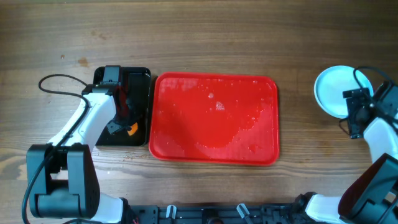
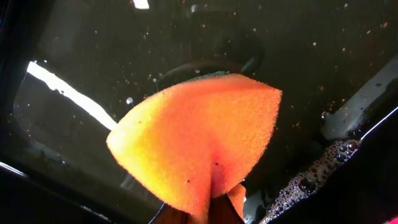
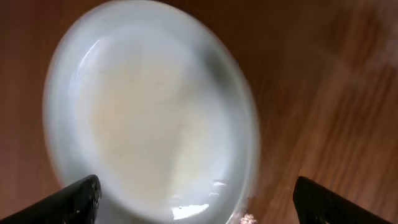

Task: Clean dirty plates on tray and stack at the side
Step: 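Release the sponge in the black tray and raise the left gripper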

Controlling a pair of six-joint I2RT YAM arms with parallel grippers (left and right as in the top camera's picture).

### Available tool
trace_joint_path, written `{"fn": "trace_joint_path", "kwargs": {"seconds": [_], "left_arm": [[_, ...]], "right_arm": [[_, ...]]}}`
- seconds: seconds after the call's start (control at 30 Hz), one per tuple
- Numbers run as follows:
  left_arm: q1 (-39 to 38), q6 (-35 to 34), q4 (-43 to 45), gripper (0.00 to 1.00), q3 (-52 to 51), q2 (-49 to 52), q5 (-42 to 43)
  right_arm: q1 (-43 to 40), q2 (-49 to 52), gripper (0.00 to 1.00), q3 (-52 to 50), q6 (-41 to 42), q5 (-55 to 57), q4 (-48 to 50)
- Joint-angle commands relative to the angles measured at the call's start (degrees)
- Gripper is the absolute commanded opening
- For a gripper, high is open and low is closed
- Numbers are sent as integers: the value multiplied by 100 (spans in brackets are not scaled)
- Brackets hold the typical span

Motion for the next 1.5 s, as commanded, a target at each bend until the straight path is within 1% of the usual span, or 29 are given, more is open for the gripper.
{"fn": "trace_joint_path", "kwargs": {"seconds": [0.0, 0.07, 0.13, 0.17, 0.2, 0.23, 0.33, 0.4, 0.47, 0.6, 0.67, 0.73, 0.87, 1.03, 1.17, 1.2, 1.27, 1.4, 1.47], "left_arm": [[28, 166, -4, 4, -26, 48, -205], [28, 166, 9, 4, -24, 42, -304], [28, 170, 92, 4, -24, 42, -297], [28, 186, 120, 14, -24, 42, -291], [28, 188, 166, 72, -24, 42, -291], [28, 229, 243, 100, -24, 42, -271], [28, 229, 345, 100, 63, 42, -271], [28, 354, 275, 100, 345, 7, -269], [28, 402, 81, 100, 684, -103, -275], [28, 404, -669, 100, 1554, -566, -275], [15, 538, -868, 100, 1786, -870, -278], [-20, 739, -1014, 100, 1950, -1279, -278], [-153, 946, -1040, 100, 1998, -2378, -275], [-264, 979, -1051, 100, 1998, -3974, -273], [-264, 988, -1255, 100, 1998, -5143, -273], [-264, 1130, -1346, 100, 1998, -5508, -271], [-264, 1176, -1467, 100, 1998, -5980, -273], [-264, 1283, -1781, 100, 1998, -6463, -275], [-264, 1410, -1945, 100, 1996, -6467, -275]], "right_arm": [[87, -35, 100, 1121, -514, -570, -640], [367, -83, 100, 1862, -791, -627, -1298], [734, -105, 100, 2369, -975, -629, -1823], [892, -109, 100, 2494, -1049, -647, -1954], [1119, -109, 100, 2632, -1062, -654, -2135], [1346, -109, 100, 2682, -1062, -656, -2216], [2033, -118, 100, 2684, -1078, -647, -2240], [2409, -120, 100, 2688, -1108, -651, -2197], [2632, -127, 100, 2699, -1307, -649, -2194], [2946, -365, 100, 2706, -1759, -601, -2164], [2962, -640, 100, 2706, -2168, -599, -2083], [2962, -984, 100, 2706, -2747, -621, -1993], [2962, -1810, 100, 2706, -4081, -848, -1808], [2962, -2625, 100, 2706, -4981, -999, -1788], [2962, -3045, 100, 2704, -5108, -1021, -1792], [2962, -3126, 100, 2704, -5110, -1016, -1786], [2962, -3195, 100, 2704, -5104, -1019, -1786], [2962, -3141, 100, 2704, -5110, -955, -1821], [2962, -3025, 100, 2704, -5106, -579, -1840]]}}
